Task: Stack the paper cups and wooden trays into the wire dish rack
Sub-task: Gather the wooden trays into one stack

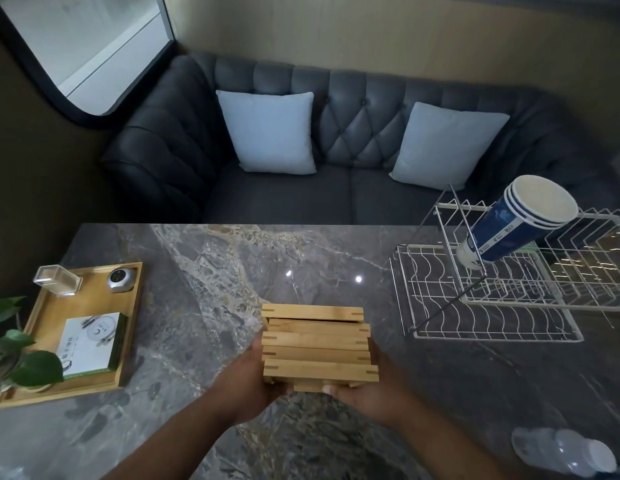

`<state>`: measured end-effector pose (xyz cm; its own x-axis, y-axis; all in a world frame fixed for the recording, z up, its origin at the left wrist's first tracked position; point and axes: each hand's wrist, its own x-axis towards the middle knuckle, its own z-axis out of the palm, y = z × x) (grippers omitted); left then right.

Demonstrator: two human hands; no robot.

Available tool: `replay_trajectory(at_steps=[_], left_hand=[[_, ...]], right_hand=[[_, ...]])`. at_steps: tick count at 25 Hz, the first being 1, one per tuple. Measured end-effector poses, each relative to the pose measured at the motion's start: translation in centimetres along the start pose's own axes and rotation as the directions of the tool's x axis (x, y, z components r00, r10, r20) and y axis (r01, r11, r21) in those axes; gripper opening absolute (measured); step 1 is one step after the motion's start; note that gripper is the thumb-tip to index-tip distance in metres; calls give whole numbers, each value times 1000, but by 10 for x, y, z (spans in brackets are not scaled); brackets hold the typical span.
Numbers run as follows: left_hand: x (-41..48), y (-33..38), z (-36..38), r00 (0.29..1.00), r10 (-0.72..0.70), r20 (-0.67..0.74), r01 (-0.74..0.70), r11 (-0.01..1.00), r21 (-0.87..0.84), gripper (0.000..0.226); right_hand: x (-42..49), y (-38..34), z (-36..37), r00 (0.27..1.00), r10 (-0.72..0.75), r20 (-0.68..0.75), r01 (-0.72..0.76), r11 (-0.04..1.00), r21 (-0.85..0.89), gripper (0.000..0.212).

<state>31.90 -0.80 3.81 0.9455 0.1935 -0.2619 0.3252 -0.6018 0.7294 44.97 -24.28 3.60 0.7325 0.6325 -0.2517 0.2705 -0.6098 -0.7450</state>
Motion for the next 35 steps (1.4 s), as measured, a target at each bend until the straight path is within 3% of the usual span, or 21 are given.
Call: replay_trajectory(at_steps=[6, 9, 13, 17, 23, 25, 28, 32, 35], left_hand=[[-6, 5, -8, 1000, -12, 12, 13, 995, -101, 86], [-7, 16, -14, 1000, 24, 1, -23, 985, -169, 88], [-8, 28, -22, 997, 66, -37, -73, 955, -286, 112], [-11, 34, -22, 996, 59, -62, -72, 969, -238, 103], [-5, 32, -37, 1000, 9, -9, -11, 954, -301, 91], [2, 34, -49, 999, -6, 36, 21, 899, -436, 79], [6, 48, -61, 994, 17, 104, 58, 733, -678, 64], [0, 52, -43, 970, -138, 199, 242, 531, -812, 84], [-15, 45, -21, 924, -102, 368, 369, 486, -792, 83]], right_hand=[[0, -4, -5, 999, -45, 10, 45, 995, -87, 95], [-2, -11, -13, 998, -57, 24, 58, 997, -49, 98], [-3, -25, -22, 988, -154, -9, 154, 988, 4, 108], [-5, -29, -23, 993, -118, 7, 118, 993, -13, 101], [7, -37, -29, 995, -92, 41, 81, 971, 225, 97], [16, -50, -41, 995, -84, 45, 71, 967, 245, 100], [27, -70, -56, 989, 18, 147, -75, 918, 390, 91], [26, -77, -48, 938, 162, 306, -325, 720, 614, 83], [18, -67, -44, 889, 207, 410, -446, 600, 664, 53]])
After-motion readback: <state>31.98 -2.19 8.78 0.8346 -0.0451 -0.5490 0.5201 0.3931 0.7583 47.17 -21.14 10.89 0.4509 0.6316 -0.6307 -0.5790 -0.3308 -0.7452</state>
